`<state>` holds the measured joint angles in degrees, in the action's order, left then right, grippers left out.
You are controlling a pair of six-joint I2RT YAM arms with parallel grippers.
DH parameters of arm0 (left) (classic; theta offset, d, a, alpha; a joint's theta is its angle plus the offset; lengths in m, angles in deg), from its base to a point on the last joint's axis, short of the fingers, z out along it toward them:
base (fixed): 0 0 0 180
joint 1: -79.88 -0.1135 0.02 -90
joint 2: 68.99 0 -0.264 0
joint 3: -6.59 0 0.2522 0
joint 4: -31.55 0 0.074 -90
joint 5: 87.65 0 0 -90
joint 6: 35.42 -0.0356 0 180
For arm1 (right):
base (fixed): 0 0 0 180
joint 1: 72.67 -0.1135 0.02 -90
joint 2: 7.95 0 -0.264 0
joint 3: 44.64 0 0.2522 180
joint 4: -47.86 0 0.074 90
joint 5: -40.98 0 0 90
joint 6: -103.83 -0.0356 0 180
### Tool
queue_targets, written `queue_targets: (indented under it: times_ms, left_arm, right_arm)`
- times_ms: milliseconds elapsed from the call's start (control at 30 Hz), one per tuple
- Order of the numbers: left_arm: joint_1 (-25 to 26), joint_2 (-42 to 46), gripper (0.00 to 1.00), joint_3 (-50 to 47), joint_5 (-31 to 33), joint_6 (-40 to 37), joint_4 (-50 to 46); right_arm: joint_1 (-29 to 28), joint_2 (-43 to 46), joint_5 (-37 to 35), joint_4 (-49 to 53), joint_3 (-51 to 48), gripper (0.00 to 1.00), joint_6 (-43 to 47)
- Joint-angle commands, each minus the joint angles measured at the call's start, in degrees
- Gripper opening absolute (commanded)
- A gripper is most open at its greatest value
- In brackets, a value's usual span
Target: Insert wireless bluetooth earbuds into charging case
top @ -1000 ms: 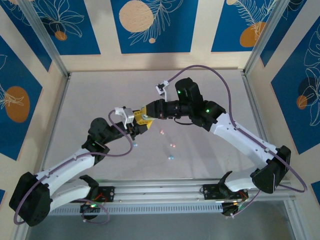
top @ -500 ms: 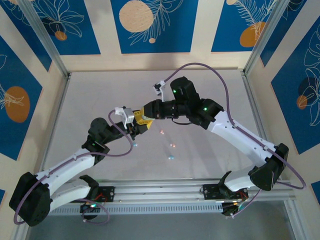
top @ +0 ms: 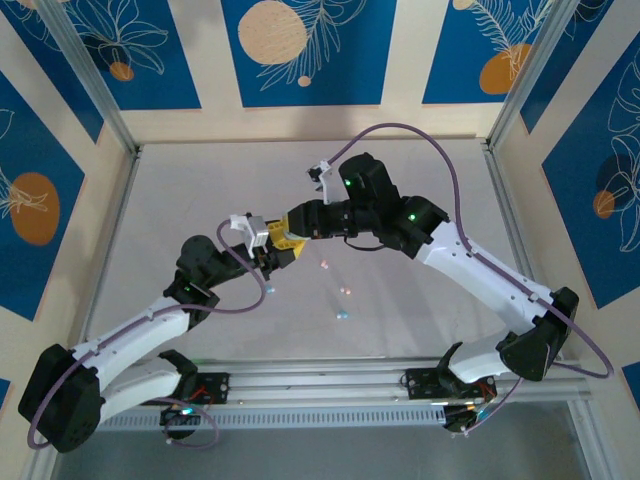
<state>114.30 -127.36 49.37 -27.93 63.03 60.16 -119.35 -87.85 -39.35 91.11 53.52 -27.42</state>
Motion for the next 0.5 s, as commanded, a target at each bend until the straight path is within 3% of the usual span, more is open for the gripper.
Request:
queue_targets:
  times_ms: [0,467]
  left_arm:
    - [0.74,0.22,0.31,1.67,-0.35,-0.28,3.09]
    - [0.74,0.71,0.3,1.81,-0.4,-0.21,2.98]
  right_arm:
    - [-0.43,-0.93,-2.35,2.58,1.58,0.24,1.53]
    - [-0.95,-1.49,-3.49,3.59,2.51,0.27,1.7]
